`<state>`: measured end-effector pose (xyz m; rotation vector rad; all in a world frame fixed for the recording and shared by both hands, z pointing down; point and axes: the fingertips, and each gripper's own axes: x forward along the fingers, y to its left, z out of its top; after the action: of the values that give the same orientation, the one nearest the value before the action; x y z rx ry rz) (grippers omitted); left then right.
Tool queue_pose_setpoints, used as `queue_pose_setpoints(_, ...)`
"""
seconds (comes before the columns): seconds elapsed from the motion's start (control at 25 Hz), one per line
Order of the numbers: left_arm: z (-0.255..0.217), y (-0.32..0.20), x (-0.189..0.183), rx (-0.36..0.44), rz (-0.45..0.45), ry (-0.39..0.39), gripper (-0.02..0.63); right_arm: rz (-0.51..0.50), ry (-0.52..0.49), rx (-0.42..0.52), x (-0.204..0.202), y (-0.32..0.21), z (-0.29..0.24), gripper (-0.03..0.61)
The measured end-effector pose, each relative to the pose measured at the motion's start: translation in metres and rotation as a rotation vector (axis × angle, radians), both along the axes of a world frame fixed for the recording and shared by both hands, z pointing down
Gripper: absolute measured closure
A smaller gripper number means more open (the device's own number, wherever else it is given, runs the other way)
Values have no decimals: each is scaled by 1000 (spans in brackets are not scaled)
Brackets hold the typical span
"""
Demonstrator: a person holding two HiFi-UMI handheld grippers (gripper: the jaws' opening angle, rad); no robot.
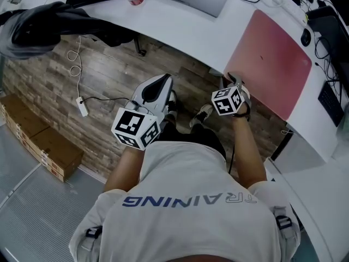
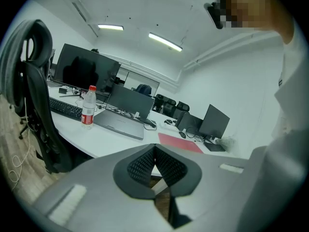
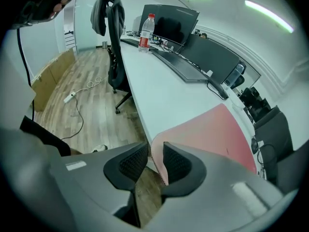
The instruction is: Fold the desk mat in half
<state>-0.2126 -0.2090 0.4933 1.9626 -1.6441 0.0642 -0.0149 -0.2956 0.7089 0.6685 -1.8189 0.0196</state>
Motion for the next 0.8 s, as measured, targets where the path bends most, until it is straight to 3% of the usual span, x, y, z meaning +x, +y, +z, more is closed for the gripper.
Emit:
queue_pose_setpoints(0.16, 3, -2, 1, -12, 6, 3, 615, 2, 26, 39, 1, -2, 1, 485)
queue_pose_setpoints(0.32, 4, -2, 2, -20, 18, 9, 615, 9, -16, -19, 1, -2, -3, 494)
queue_pose_setpoints(0.44, 4, -2, 1, -23, 24, 12, 615, -1, -23, -33, 0, 1, -5, 537)
queue_pose_setpoints(0.8, 2, -1, -12, -6, 48, 21, 615, 97, -72, -64, 0, 1, -10, 552)
